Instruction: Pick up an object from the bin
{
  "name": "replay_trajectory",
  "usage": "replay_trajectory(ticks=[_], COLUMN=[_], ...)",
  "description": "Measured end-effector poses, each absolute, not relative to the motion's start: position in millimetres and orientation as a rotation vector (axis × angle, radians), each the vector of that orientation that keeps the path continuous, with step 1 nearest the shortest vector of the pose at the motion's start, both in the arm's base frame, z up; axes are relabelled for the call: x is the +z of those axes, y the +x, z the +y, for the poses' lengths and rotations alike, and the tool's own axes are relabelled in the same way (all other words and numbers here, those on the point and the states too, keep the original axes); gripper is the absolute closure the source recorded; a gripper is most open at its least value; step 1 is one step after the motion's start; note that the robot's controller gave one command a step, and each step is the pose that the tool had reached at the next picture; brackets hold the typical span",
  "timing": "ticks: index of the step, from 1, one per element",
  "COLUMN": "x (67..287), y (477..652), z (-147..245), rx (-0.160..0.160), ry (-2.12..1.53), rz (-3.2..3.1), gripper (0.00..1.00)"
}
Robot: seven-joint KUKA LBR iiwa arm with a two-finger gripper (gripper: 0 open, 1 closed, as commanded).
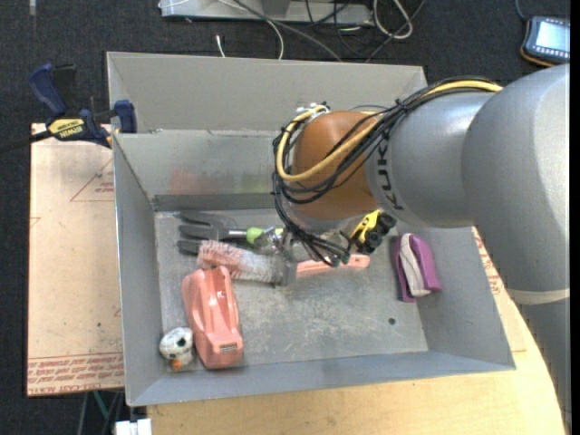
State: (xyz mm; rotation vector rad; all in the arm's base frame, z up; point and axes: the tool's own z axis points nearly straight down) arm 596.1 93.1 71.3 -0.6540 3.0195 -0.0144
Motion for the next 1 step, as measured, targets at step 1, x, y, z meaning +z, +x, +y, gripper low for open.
replay_trajectory(ticks=[1], x=[71.4], y=[595.9], z=[94.7], rx=[-0.013], ry=[-0.657], rz=[3.019], gripper=[1.0])
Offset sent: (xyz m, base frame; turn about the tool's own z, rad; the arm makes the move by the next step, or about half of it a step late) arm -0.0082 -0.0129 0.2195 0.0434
